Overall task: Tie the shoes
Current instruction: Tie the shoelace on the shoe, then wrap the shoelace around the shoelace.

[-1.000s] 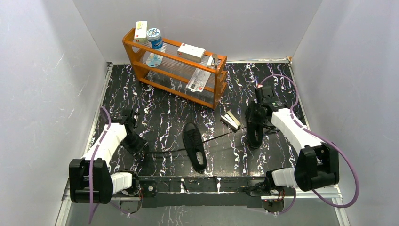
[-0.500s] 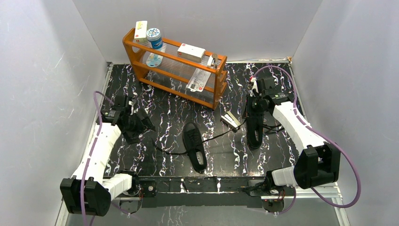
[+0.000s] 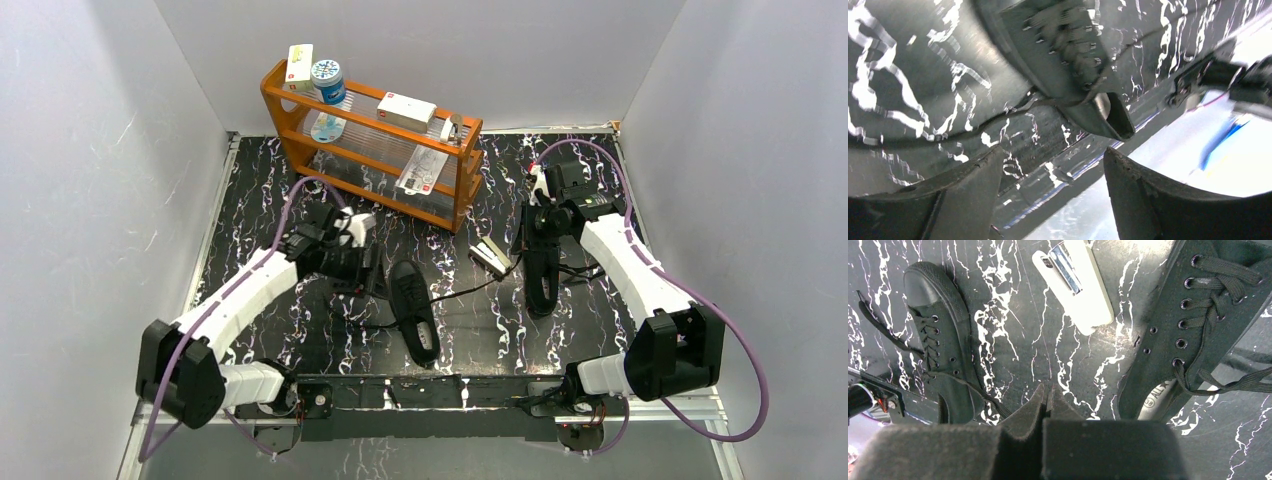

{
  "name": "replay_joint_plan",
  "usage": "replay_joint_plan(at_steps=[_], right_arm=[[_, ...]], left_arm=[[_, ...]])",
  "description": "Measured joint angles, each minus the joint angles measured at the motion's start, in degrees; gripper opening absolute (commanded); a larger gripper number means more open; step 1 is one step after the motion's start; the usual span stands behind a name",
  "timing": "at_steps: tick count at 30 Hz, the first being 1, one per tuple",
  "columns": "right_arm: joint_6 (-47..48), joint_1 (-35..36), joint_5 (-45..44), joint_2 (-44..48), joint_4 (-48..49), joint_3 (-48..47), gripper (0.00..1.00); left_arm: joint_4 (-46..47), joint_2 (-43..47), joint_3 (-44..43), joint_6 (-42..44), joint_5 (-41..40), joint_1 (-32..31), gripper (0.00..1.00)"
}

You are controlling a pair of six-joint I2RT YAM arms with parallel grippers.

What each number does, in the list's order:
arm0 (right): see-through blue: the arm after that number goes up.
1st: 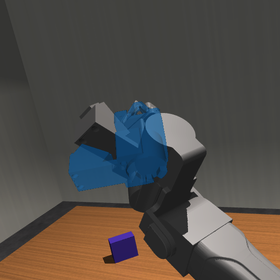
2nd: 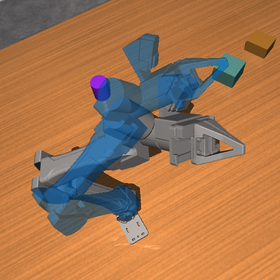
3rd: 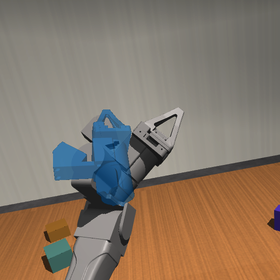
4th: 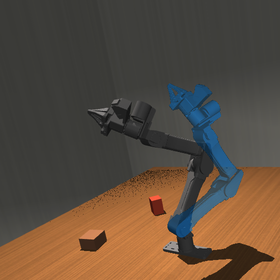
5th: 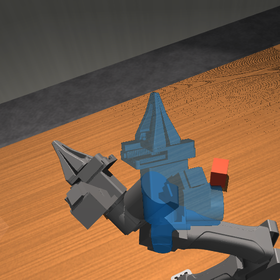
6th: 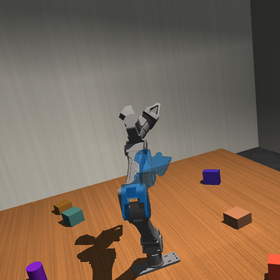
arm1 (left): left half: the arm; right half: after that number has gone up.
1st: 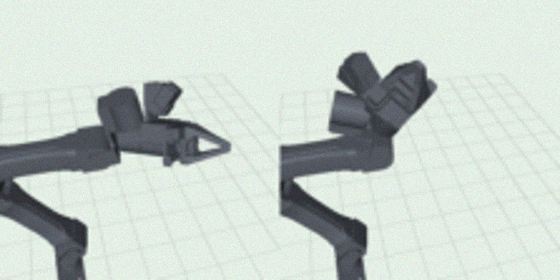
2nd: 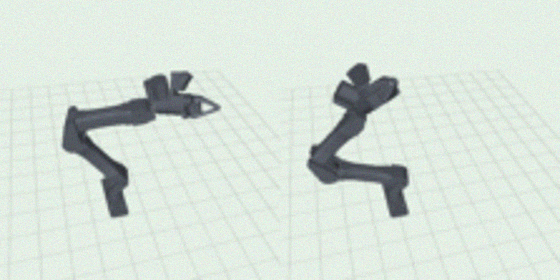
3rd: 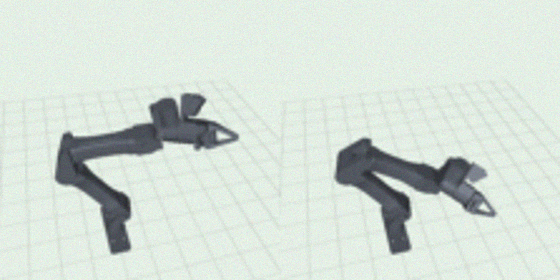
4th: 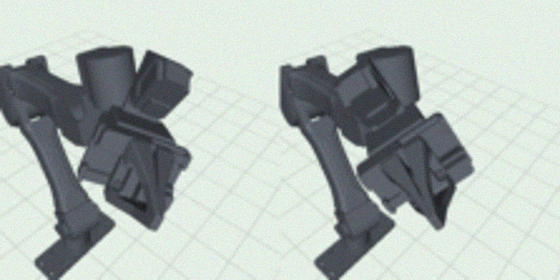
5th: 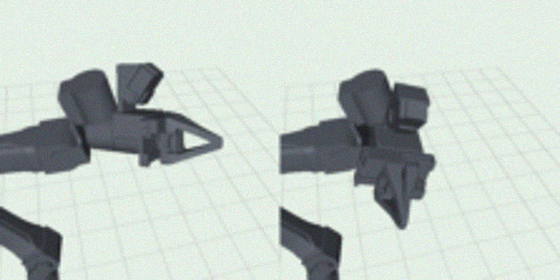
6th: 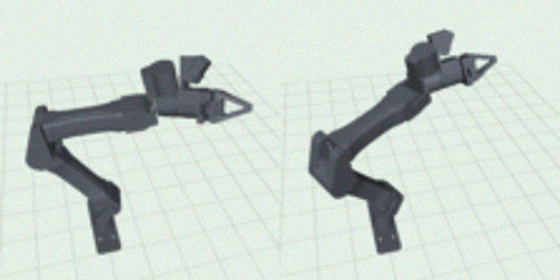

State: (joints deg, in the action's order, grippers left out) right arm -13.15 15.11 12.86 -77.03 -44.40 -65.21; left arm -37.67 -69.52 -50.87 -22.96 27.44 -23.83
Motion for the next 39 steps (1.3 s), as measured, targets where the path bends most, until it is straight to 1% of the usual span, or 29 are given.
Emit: replay_joint_plan(at_steps=[4,5,7,9,11,13,15,16,18,21,24,28,30,31,32,34,35,36,39], right_arm=[[-0.22,0.02,0.70,0.00,-1.51,-0.37,0.00],[-0.26,0.04,0.79,0.00,-2.21,-0.72,0.00],[-0.24,0.17,0.79,0.00,-3.08,-1.42,0.00],[-0.22,0.35,0.72,0.00,-3.93,-2.21,0.00],[-0.22,0.39,0.70,0.11,-4.46,-2.49,0.00],[-0.20,0.46,0.72,0.24,-5.33,-2.51,0.00],[-0.20,0.57,0.68,0.33,-5.81,-2.51,0.00],[-0.17,0.66,0.66,0.35,-6.05,-2.51,0.00],[-0.17,0.66,0.66,0.35,-6.36,-2.51,0.00],[-0.20,0.66,0.68,0.35,-6.54,-2.54,0.00],[-0.17,0.66,0.68,0.35,-6.62,-2.84,0.00],[-0.17,0.66,0.66,0.72,-6.56,-2.97,0.00],[-0.17,0.66,0.66,1.01,-6.56,-2.95,0.00],[-0.17,0.66,0.68,1.25,-6.54,-2.93,0.00],[-0.17,0.66,0.66,1.49,-6.54,-2.91,0.00],[-0.17,0.66,0.68,1.97,-6.54,-2.91,0.00],[-0.20,0.68,0.68,2.12,-6.54,-2.89,0.00],[-0.20,0.68,0.68,2.25,-6.54,-2.89,0.00],[-0.20,0.66,0.66,2.58,-6.49,-2.84,0.00]], left_arm=[[0.35,-6.23,-7.13,11.76,-1.09,-6.84,0.70],[0.48,-7.52,-8.57,14.84,-1.46,-7.96,0.70],[1.01,-7.82,-8.66,21.51,-3.23,-8.63,0.70],[1.92,-5.14,-5.66,26.91,-4.70,-8.61,0.70],[2.56,0.09,-0.28,32.65,-6.01,-8.48,0.71],[4.02,5.07,4.72,37.07,-6.01,-8.55,0.69],[6.25,7.93,8.70,40.50,-5.38,-8.66,0.64],[7.85,8.13,10.21,41.83,-4.96,-8.74,0.59],[10.60,6.67,12.41,43.69,-3.98,-8.90,0.53],[15.56,3.39,15.98,44.94,-2.14,-8.94,0.51],[19.41,2.97,19.06,44.85,-0.98,-9.03,0.51],[23.10,2.23,19.43,45.09,1.11,-9.38,0.49],[24.30,0.31,19.06,45.55,2.01,-10.08,0.48],[24.61,-0.63,18.93,45.68,2.23,-10.43,0.47],[24.90,-1.77,18.91,45.83,2.51,-10.84,0.42],[25.38,-3.67,18.88,45.97,3.13,-11.39,0.22],[25.55,-4.55,18.88,45.97,3.26,-11.72,0.19],[25.73,-5.31,18.88,45.97,3.21,-12.07,0.18],[27.30,-6.29,18.88,45.79,2.62,-13.09,0.22]])
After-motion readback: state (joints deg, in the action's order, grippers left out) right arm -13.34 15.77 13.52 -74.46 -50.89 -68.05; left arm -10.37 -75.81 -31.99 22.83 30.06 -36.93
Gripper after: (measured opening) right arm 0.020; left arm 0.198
